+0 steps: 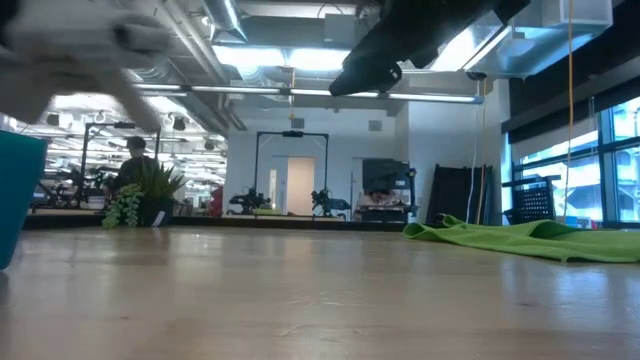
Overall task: Fold microfiber towels
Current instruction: Put the gray microfiber cloth into the blue bin
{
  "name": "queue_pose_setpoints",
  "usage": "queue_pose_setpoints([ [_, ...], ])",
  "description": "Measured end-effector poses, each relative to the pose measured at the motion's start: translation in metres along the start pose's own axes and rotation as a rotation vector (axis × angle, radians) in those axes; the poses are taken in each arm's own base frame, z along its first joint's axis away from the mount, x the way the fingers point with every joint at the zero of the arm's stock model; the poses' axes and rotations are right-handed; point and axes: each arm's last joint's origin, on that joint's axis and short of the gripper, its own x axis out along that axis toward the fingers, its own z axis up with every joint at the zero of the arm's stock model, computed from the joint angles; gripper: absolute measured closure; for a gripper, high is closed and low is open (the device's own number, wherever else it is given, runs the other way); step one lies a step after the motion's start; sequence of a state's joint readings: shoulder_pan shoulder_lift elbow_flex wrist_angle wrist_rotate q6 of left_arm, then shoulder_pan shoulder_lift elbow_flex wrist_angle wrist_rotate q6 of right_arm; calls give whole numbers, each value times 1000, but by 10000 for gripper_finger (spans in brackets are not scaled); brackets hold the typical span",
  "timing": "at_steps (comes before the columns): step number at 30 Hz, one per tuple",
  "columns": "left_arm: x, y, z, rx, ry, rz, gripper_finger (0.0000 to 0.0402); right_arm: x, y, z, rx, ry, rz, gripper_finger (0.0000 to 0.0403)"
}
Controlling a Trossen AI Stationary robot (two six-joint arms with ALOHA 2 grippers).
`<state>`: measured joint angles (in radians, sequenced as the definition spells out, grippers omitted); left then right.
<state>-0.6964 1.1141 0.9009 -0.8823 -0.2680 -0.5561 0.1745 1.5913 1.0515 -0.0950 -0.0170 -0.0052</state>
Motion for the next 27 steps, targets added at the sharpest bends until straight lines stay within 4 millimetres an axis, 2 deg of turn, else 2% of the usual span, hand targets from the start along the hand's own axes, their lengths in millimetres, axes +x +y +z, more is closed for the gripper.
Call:
queue_pose_setpoints([
  [5,-8,-25,-17,-12,13,-76,383,0,0,1,-1,-12,0,141],
  [15,-18,-60,-45,-26,18,-141,383,0,0,7,-4,-73,0,141],
  [21,-7,-82,-58,16,50,-146,383,-1,0,12,-3,-131,0,141],
  [27,12,-94,-64,50,92,-87,383,-1,0,15,-2,-159,2,141],
])
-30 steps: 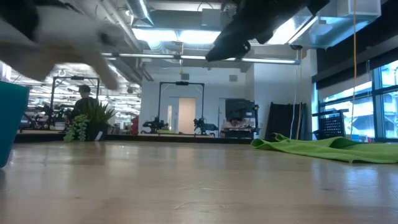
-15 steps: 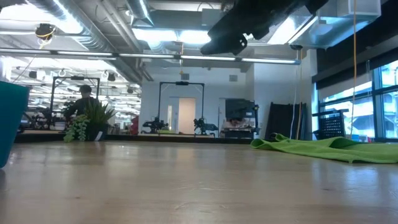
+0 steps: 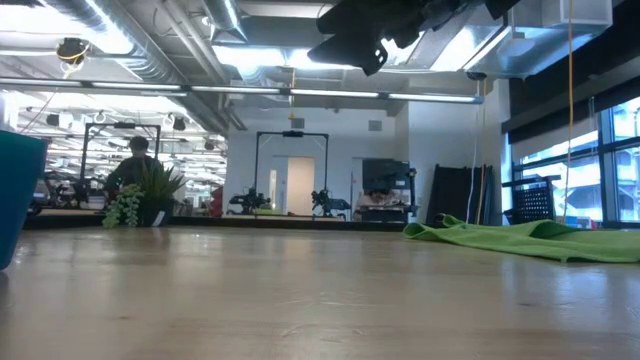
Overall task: Fold microfiber towels
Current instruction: Put the gray microfiber cloth into the blue bin
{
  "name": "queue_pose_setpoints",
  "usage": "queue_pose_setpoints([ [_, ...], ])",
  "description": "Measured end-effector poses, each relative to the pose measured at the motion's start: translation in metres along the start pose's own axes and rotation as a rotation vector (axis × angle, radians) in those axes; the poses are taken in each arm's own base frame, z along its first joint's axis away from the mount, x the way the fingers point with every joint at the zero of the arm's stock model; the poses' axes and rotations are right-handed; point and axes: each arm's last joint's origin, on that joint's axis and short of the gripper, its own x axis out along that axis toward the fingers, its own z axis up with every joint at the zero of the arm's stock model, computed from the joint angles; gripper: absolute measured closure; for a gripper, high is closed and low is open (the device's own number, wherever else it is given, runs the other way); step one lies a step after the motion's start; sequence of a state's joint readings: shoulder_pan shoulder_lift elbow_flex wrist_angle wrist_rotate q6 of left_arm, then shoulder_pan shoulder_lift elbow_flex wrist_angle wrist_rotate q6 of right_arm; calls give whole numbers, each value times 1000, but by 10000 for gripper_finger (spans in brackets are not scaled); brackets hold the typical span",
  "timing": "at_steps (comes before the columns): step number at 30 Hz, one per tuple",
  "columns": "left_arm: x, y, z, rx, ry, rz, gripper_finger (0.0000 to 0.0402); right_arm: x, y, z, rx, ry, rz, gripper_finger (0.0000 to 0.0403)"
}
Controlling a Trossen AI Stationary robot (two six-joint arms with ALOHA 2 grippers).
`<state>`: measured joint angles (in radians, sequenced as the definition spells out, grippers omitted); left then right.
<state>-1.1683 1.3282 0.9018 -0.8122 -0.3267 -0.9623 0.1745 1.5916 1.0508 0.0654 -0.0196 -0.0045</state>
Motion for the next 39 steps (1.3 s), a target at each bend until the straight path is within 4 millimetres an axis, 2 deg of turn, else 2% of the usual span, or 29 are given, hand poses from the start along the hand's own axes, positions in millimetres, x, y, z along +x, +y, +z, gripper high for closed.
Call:
queue_pose_setpoints([
  [7,28,-5,-1,25,32,113,383,0,0,1,-1,-6,0,141],
  [20,63,0,2,32,140,222,383,0,0,1,-4,-6,0,141],
  [28,71,8,10,-18,159,251,369,0,0,1,-8,-6,8,141],
  [32,72,10,12,-47,207,221,352,0,0,0,-8,-5,8,141],
  [39,72,11,12,-53,238,199,347,0,0,0,-8,-5,8,141],
])
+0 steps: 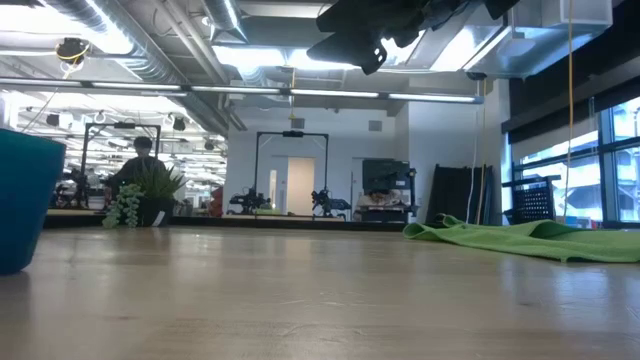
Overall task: Fold microfiber towels
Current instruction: Put the gray microfiber cloth into the blue bin
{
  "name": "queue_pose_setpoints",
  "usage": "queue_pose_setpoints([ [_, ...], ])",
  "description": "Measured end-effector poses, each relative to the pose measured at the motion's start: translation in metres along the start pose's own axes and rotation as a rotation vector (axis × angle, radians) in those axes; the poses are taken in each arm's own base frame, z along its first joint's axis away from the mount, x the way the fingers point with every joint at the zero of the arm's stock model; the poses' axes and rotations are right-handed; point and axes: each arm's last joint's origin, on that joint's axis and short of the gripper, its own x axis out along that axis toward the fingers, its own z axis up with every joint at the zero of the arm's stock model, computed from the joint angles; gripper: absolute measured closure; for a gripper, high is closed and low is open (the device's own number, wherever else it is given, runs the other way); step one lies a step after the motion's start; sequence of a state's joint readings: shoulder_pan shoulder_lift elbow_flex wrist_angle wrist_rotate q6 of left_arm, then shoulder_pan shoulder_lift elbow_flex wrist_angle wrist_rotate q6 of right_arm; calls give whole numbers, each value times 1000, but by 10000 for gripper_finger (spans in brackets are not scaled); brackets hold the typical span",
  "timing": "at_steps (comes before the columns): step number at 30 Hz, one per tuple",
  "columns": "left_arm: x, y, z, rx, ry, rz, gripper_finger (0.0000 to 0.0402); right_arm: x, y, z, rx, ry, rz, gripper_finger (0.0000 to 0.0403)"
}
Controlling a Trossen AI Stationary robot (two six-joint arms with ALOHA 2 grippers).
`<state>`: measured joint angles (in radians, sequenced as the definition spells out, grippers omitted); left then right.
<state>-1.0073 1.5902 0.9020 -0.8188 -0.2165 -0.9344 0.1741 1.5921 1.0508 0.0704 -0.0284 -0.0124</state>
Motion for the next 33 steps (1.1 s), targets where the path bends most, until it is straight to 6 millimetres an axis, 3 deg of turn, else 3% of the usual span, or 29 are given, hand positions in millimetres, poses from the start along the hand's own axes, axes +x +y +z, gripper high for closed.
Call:
queue_pose_setpoints([
  [10,7,-2,-1,9,20,24,294,0,0,0,0,0,1,141],
  [18,18,-2,-3,6,131,27,256,0,0,0,0,0,1,141],
  [33,-6,5,11,-20,106,-33,256,0,0,0,-47,0,1,141],
])
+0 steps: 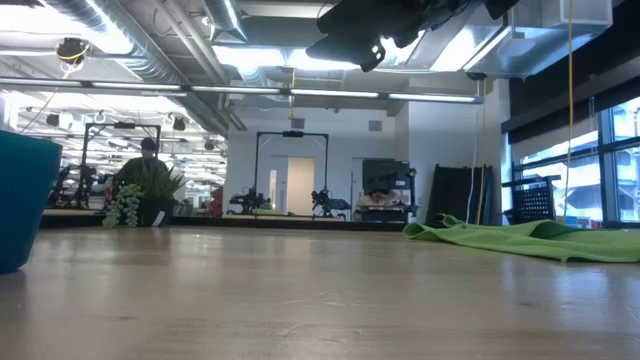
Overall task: Fold microfiber towels
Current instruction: Put the gray microfiber cloth into the blue bin
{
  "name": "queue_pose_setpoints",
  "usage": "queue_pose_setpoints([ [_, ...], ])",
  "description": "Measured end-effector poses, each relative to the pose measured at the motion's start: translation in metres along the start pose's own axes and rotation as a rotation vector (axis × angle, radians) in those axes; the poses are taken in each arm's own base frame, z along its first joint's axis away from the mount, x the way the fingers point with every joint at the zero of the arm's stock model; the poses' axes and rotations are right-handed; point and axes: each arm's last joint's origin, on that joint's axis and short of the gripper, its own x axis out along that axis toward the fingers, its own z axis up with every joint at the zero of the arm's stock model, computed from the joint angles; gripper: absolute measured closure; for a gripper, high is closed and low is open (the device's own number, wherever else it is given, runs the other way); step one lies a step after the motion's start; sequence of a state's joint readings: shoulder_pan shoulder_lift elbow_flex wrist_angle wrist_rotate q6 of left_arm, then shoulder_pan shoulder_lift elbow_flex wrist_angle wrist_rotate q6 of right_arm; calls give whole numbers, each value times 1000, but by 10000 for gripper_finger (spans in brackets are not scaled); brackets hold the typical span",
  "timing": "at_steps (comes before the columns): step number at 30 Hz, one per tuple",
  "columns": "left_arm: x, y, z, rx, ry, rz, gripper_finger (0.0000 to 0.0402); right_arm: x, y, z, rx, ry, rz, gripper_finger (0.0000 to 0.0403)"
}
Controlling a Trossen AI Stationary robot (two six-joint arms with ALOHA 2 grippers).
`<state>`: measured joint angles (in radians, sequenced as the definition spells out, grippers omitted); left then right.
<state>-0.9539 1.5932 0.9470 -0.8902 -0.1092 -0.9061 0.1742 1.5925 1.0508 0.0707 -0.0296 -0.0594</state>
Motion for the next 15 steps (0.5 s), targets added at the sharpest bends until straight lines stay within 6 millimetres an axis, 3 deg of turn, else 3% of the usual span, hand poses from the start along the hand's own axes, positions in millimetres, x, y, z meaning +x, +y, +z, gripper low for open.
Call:
queue_pose_setpoints([
  [15,-2,0,-3,1,61,-39,256,0,0,0,0,0,-1,141],
])
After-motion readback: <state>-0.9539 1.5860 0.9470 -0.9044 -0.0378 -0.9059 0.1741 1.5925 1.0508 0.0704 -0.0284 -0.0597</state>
